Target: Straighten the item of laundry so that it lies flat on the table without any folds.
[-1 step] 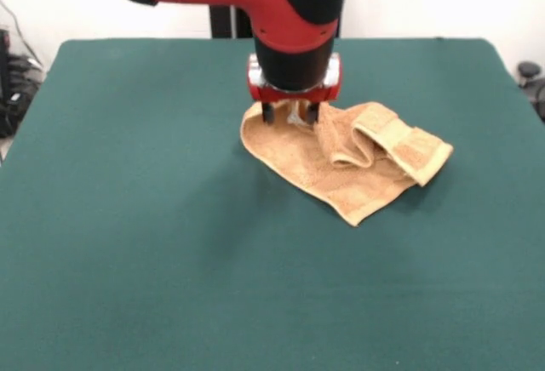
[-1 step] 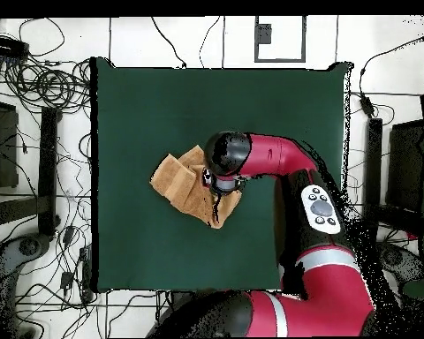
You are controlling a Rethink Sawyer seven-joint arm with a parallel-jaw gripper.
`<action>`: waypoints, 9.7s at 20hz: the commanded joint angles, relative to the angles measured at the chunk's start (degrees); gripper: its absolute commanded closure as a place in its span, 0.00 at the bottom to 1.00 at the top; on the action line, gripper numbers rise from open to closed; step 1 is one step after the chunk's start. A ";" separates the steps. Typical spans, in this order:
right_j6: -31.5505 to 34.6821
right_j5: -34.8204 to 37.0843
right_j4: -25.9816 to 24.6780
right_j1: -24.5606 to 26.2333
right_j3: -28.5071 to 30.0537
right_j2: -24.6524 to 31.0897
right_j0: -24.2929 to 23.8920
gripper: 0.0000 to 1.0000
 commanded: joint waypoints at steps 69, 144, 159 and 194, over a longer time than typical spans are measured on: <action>-1.81 -19.49 21.69 11.50 27.23 28.12 -16.99 0.00; 8.42 -29.05 8.94 -2.57 18.93 -0.64 4.12 0.00; 14.67 -33.89 15.02 5.34 1.50 -9.19 11.04 0.00; 10.42 -21.14 32.36 7.80 10.88 0.49 7.80 0.00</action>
